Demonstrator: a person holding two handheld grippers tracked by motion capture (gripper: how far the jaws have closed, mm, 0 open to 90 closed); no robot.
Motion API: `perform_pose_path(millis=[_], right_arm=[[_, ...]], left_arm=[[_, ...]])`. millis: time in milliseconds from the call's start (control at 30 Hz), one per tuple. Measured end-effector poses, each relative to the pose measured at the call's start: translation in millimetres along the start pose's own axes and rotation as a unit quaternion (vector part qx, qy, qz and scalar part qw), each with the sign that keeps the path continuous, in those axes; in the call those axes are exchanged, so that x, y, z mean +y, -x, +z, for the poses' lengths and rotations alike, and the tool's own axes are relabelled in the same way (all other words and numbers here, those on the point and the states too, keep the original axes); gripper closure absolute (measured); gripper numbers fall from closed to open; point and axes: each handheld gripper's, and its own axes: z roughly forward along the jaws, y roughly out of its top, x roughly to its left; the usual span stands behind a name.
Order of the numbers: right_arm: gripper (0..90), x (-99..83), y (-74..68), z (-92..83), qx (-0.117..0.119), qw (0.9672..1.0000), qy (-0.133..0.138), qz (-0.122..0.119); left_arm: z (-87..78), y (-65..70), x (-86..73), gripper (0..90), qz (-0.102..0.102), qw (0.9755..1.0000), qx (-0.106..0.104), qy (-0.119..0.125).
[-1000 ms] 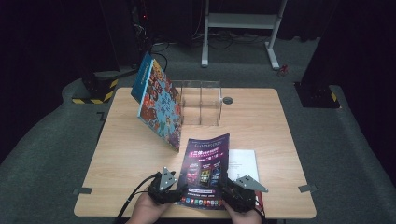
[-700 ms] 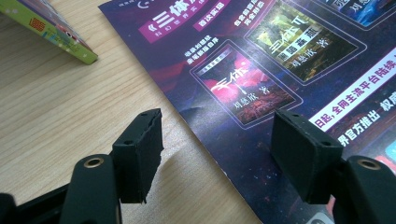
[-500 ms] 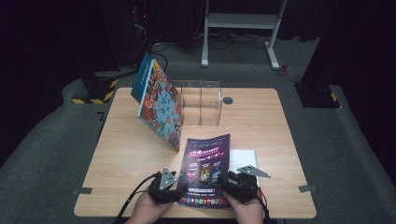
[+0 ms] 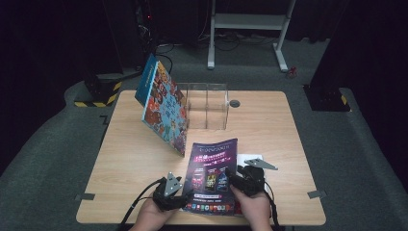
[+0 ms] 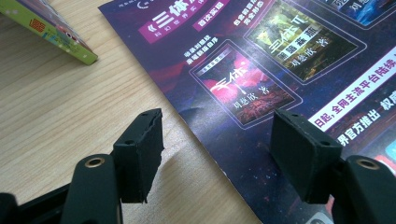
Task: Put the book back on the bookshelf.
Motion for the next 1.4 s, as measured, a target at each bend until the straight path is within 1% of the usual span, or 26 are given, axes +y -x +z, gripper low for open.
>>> perform_pose_path(millis=[133, 167, 300, 367, 400, 433, 500, 567, 600, 633, 667, 700, 733, 833, 933, 1067, 1167, 1267, 1300, 1333, 1367, 1400], right_arm=[[50.0, 2.7, 4.6, 8.6, 0.002, 0.9999, -0.012, 0.003], [52.0, 3.0, 4.8, 9.7, 0.004, 0.9999, -0.016, 0.006], [56.7, 3.4, 5.2, 16.1, 0.015, 0.9994, -0.032, 0.006], [59.6, 3.5, 5.0, 17.9, 0.017, 0.9993, -0.033, 0.003], [61.3, 3.9, 3.6, 18.4, 0.019, 0.9991, -0.037, 0.006], [62.2, 4.2, 3.4, 19.1, 0.02, 0.9991, -0.038, 0.003], [65.0, 5.5, 2.9, 19.5, 0.025, 0.9987, -0.044, 0.009], [70.2, 6.5, 3.6, 19.0, 0.035, 0.9982, -0.046, 0.013], [72.2, 6.8, 2.9, 18.9, 0.038, 0.9983, -0.043, 0.003], [73.1, 7.1, 0.6, 18.2, 0.035, 0.9984, -0.044, -0.005], [73.7, 7.3, -1.4, 17.6, 0.033, 0.9985, -0.044, -0.008], [74.5, 7.4, -2.9, 17.2, 0.031, 0.9986, -0.041, -0.014], [74.9, 7.5, -3.9, 16.3, 0.032, 0.9986, -0.04, -0.015], [76.5, 6.8, -5.9, 13.3, 0.036, 0.9989, -0.025, -0.017], [78.0, 5.9, -9.7, 9.6, 0.039, 0.9989, -0.006, -0.027], [80.2, 6.3, -15.2, 5.8, 0.045, 0.9985, 0.014, -0.028], [82.4, 7.8, -21.1, 2.6, 0.047, 0.9979, 0.028, -0.033], [82.7, 9.8, -27.1, -1.0, 0.048, 0.9968, 0.041, -0.049], [82.7, 10.1, -29.9, -2.2, 0.047, 0.9967, 0.043, -0.051], [82.8, 10.4, -31.8, -3.1, 0.045, 0.9961, 0.048, -0.059], [82.8, 10.6, -33.9, -4.8, 0.042, 0.9953, 0.057, -0.066], [82.9, 10.7, -35.1, -6.2, 0.039, 0.9949, 0.063, -0.068]], left_arm=[[-0.2, 0.0, 0.0, 35.1, 0.002, 1.0, 0.0, 0.0], [-0.2, 0.0, 0.0, 35.1, 0.001, 1.0, 0.0, 0.0], [-0.1, 0.2, -0.1, 35.1, 0.002, 1.0, 0.001, 0.001], [-0.1, 0.2, -0.1, 35.2, 0.001, 1.0, 0.0, 0.001], [-0.1, 0.2, -0.1, 35.3, 0.002, 1.0, 0.0, 0.001], [-0.2, 0.3, -0.1, 35.4, 0.002, 1.0, 0.0, 0.001], [-0.4, 0.3, -0.3, 35.6, 0.002, 1.0, 0.0, 0.001], [-0.6, 0.3, -0.4, 35.6, 0.001, 1.0, 0.001, 0.001], [-0.5, 0.1, -0.4, 35.7, 0.001, 1.0, 0.0, 0.001], [-0.5, 0.1, -0.4, 35.6, 0.001, 1.0, 0.0, 0.001], [-0.5, -0.2, -0.3, 35.6, 0.0, 1.0, -0.001, 0.001], [-0.5, -0.2, -0.4, 35.6, -0.001, 1.0, -0.001, 0.001], [-0.6, -0.3, -0.5, 35.6, -0.001, 1.0, -0.002, 0.001], [-0.5, -0.6, -0.4, 34.9, -0.004, 1.0, -0.002, 0.0], [-0.3, -1.6, -0.3, 33.3, -0.007, 1.0, -0.004, -0.001], [-0.6, -2.1, -0.4, 31.9, -0.007, 0.9999, -0.007, -0.001], [-1.8, -2.4, -1.0, 31.8, -0.011, 0.9999, -0.009, 0.005], [-3.7, -3.5, -1.6, 32.0, -0.016, 0.9997, -0.009, 0.013], [-4.2, -4.4, -1.6, 32.0, -0.017, 0.9997, -0.009, 0.017], [-4.7, -5.1, -1.9, 32.2, -0.021, 0.9995, -0.011, 0.02], [-5.0, -5.3, -2.0, 32.2, -0.025, 0.9994, -0.01, 0.022], [-5.6, -6.2, -2.2, 32.2, -0.027, 0.9993, -0.011, 0.024]])
